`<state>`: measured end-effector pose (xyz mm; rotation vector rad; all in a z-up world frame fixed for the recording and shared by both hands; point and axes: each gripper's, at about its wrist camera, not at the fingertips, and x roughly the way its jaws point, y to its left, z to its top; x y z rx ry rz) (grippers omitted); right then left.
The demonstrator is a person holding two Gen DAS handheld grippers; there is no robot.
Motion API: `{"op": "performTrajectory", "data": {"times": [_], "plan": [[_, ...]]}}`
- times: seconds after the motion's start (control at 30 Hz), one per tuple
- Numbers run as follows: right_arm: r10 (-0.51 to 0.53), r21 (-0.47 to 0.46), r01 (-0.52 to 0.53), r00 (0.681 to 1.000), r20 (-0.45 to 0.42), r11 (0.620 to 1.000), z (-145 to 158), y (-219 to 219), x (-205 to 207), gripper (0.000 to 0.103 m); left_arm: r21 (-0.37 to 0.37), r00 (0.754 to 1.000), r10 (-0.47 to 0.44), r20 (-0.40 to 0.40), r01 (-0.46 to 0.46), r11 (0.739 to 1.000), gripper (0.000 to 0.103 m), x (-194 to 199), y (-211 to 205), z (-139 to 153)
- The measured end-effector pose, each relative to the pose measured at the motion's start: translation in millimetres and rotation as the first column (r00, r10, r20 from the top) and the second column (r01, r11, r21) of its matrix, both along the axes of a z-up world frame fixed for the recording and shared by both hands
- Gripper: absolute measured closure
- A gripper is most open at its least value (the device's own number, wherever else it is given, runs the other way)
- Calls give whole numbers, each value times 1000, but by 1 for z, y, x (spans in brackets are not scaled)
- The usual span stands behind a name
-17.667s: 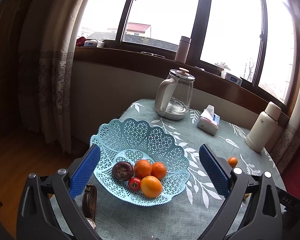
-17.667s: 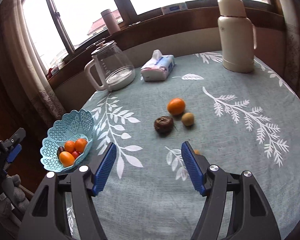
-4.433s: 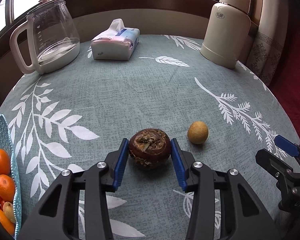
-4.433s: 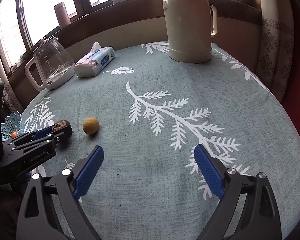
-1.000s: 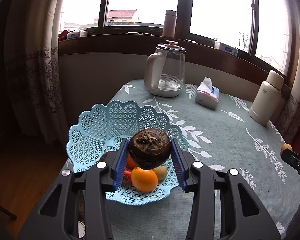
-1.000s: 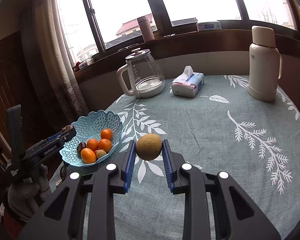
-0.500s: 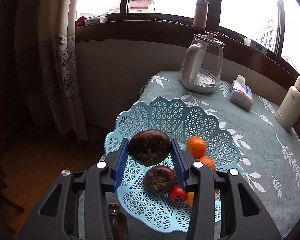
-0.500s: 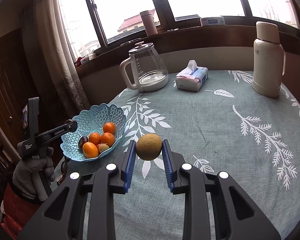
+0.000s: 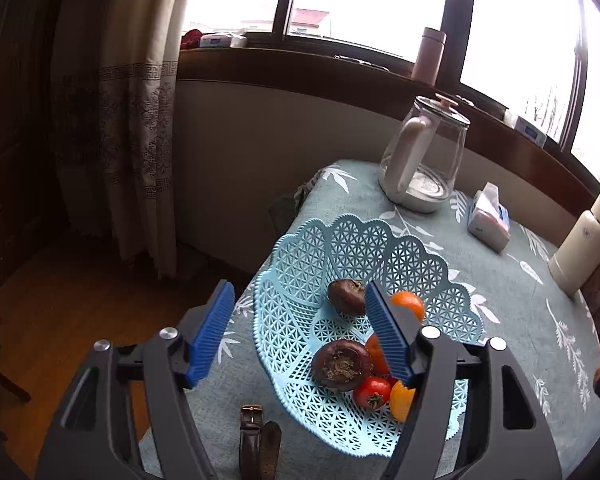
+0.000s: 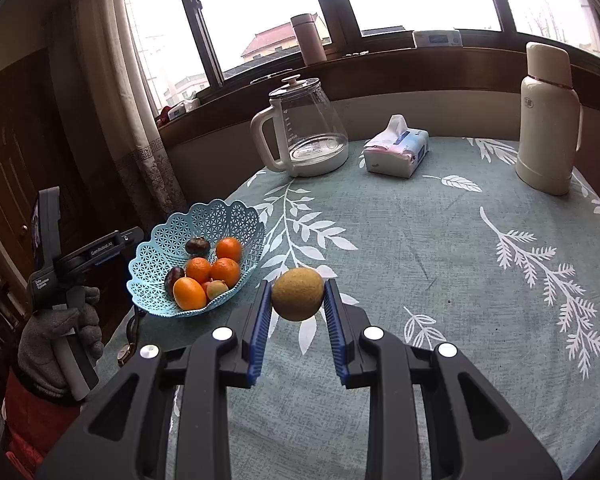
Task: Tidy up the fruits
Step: 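Lower the small tan fruit into the blue basket and open the right tool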
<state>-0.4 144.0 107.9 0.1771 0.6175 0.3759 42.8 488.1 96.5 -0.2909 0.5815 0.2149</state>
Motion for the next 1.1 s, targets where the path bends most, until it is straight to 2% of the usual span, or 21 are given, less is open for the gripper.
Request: {"op": "performTrajectory", "data": {"times": [0.3,0.4,0.53,0.73,1.1], "plan": [[76,-25,-76,997,-7,997,2,35,11,76,4,999,26,35,-26,1000,28,-41,-1,2],[114,-25,-115,993,-15,993,2,55,17,76,40,998,38,53,-40,998,21,-54,-1,7],[164,-25,-165,986,-27,986,2,84,29,76,81,995,49,86,-57,995,21,-67,-1,19],[214,-41,-216,975,-56,976,-2,122,52,76,66,994,37,102,-44,997,21,-72,2,25],[215,-62,-224,968,-130,973,-23,157,90,76,65,995,47,91,-53,996,21,-68,4,21]]}}
